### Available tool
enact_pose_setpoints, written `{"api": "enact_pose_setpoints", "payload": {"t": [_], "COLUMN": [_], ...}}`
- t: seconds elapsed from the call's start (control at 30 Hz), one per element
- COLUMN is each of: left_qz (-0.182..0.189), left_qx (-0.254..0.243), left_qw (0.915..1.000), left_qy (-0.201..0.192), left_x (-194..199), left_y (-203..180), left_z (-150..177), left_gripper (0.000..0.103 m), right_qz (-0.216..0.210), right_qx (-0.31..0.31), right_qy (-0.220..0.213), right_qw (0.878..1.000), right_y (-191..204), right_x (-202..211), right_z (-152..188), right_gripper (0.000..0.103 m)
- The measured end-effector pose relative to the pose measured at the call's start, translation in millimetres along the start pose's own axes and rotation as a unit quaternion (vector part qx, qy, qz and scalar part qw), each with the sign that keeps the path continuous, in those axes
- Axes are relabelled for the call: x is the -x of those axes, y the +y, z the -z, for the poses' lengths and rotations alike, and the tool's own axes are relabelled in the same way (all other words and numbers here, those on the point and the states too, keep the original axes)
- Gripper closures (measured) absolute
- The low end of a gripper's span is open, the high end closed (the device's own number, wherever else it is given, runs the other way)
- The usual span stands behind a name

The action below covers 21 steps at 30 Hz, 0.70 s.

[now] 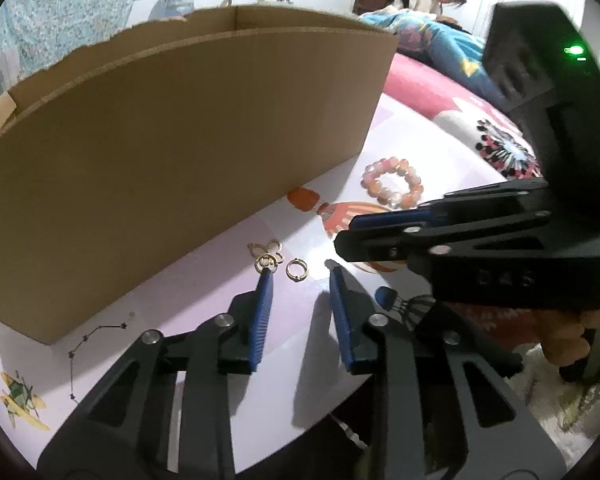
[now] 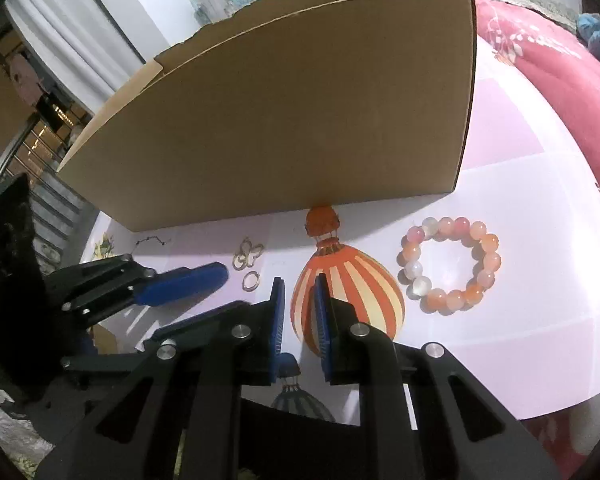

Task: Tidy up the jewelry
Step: 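Close the left gripper on a small gold ring on the table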

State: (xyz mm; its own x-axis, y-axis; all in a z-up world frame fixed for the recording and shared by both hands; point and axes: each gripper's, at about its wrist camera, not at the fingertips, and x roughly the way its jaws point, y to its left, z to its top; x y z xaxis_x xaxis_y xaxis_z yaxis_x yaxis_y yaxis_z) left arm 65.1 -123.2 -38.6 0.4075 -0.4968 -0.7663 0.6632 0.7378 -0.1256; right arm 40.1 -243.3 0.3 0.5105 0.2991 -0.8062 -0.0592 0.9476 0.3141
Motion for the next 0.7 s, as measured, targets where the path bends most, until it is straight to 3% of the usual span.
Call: {"api": "enact_pose_setpoints", "payload": {"t": [0.13, 0.7], "left_qz": [-0.003, -0.027], "left_qx": [-0.006, -0.048], "left_qw": [1.0000, 0.9985], "left_qy": [0.002, -0.005], "left_x": [-2.7, -7.3], "left_y": [0.5, -7.3], "left_z": [-3.5, -7.0], "left_gripper": [0.082, 0.093], "right_qz": [-0.008, -0.012], "right_qx": [-0.004, -0.008], "right_qy": [-0.004, -0.008], "right_qw": [1.000, 1.000], "right_y": [-17.2, -21.1], "right_x": [13.4, 13.9], "right_z": [7.5, 4.8], "right_gripper": [0.087, 0.087]}}
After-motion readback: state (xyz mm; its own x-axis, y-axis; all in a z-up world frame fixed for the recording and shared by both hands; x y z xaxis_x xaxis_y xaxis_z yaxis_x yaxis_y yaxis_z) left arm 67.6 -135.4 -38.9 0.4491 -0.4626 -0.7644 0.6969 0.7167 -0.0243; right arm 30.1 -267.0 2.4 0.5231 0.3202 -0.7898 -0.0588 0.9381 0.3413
